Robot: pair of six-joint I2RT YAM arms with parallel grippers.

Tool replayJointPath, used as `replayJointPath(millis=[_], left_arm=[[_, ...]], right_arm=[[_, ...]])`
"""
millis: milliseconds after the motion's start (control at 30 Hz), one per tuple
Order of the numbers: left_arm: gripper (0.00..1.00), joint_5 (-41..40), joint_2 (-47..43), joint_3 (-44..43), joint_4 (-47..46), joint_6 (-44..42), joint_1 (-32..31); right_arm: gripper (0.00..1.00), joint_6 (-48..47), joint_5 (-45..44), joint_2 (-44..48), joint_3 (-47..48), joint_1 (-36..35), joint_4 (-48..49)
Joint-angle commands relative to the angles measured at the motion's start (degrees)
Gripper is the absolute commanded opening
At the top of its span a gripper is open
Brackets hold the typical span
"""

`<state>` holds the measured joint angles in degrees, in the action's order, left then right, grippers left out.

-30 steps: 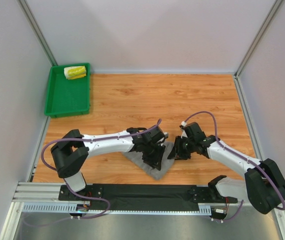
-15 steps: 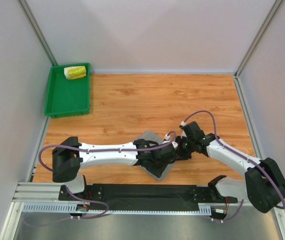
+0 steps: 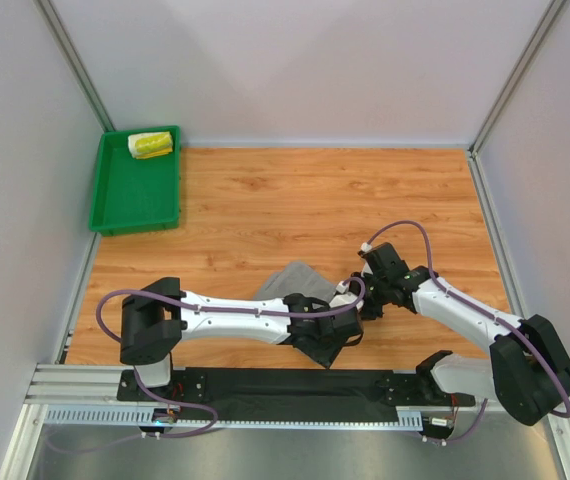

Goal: Roll the towels
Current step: Roll the towel

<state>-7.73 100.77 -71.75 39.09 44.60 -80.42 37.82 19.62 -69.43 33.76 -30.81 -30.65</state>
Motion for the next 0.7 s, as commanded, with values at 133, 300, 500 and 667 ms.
replayJointPath(millis=[133,300,500,667], left_arm=[[0.57,-8.0,1.4,1.3,-0.2,-0.6,0.0],[0.61,-8.7,4.7,3.2,-1.2,-1.2,0.0],[0.62,-11.4,8.5,3.6,-0.7,-0.9,0.0],[0.56,-15.6,10.6,3.5,1.9,0.7,0.0]], right_arm=[[0.04,-0.9,-0.1,0.6,1.5,-0.6,-1.7],[0.04,-1.3,0.2,0.0,2.4,-0.6,-2.0],[0.05,-1.6,0.4,-0.5,2.8,-0.7,-2.2],[0.05,-1.7,1.1,-0.9,2.9,-0.7,-2.2]])
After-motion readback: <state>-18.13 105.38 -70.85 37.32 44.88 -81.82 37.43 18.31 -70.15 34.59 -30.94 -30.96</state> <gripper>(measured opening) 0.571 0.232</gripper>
